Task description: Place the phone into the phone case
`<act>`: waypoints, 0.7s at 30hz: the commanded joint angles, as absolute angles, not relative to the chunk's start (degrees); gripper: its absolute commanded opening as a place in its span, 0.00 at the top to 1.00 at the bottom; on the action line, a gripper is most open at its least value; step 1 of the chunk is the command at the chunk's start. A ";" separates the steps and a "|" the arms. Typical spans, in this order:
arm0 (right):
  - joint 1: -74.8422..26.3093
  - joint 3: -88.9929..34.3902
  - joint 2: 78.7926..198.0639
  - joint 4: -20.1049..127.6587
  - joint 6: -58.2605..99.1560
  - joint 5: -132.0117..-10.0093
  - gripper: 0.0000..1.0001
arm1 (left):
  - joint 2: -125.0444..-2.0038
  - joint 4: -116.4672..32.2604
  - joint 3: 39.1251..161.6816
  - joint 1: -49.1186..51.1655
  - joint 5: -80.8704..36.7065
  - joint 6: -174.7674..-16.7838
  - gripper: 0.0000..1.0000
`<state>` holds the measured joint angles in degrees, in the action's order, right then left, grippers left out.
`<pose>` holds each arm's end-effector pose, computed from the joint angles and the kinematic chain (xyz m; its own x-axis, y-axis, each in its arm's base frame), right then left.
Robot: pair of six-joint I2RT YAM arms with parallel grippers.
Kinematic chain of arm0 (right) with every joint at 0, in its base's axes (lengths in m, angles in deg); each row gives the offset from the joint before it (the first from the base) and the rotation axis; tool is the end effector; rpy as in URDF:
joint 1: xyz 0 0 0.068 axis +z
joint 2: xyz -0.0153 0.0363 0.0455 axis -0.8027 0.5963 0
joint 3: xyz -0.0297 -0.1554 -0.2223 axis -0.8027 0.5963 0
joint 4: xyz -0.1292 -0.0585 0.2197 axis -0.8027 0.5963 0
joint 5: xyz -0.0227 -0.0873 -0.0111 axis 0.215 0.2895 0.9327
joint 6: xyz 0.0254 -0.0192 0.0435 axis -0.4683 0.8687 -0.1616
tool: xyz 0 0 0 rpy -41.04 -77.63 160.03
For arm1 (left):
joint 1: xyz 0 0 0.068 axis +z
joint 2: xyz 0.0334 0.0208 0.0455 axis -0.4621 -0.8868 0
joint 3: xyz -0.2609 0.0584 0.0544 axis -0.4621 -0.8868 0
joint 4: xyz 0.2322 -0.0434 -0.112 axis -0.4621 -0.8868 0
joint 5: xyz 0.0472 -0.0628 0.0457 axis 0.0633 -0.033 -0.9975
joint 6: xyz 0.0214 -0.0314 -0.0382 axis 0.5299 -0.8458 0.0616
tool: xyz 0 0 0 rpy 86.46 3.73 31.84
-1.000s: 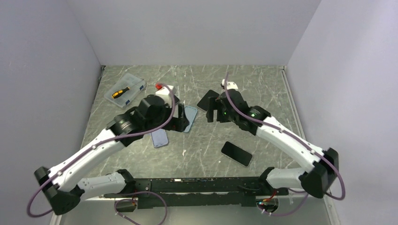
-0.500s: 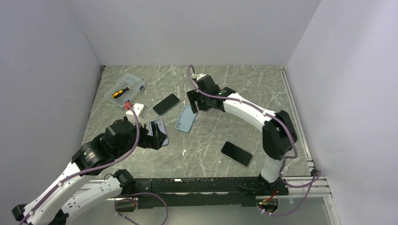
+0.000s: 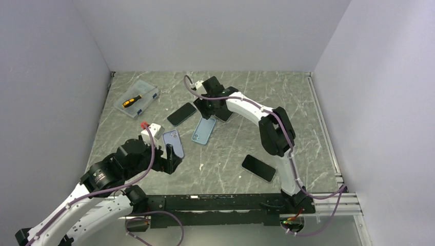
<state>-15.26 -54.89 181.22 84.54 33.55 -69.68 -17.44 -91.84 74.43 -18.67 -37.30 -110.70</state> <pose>0.3790 0.3026 0.2163 -0.5431 -0.5647 -0.6214 -0.7309 0.6822 0.0187 0.0729 -0.0697 0.3155 -0.6044 -0.0099 -0.7966 0.4186 0.8468 -0.3281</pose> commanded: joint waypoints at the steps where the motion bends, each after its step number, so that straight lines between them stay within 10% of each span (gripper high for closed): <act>1: -16.24 -58.95 183.77 86.46 38.33 -71.48 0.44 | -16.22 -88.90 74.07 -18.44 -35.10 -109.12 0.01; 21: -17.38 -60.20 189.84 85.61 38.26 -76.35 0.67 | -14.31 -87.98 72.56 -18.44 -35.62 -109.42 0.01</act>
<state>-17.21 -59.72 190.55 86.31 37.81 -74.61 -14.82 -89.96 72.48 -18.67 -35.73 -110.13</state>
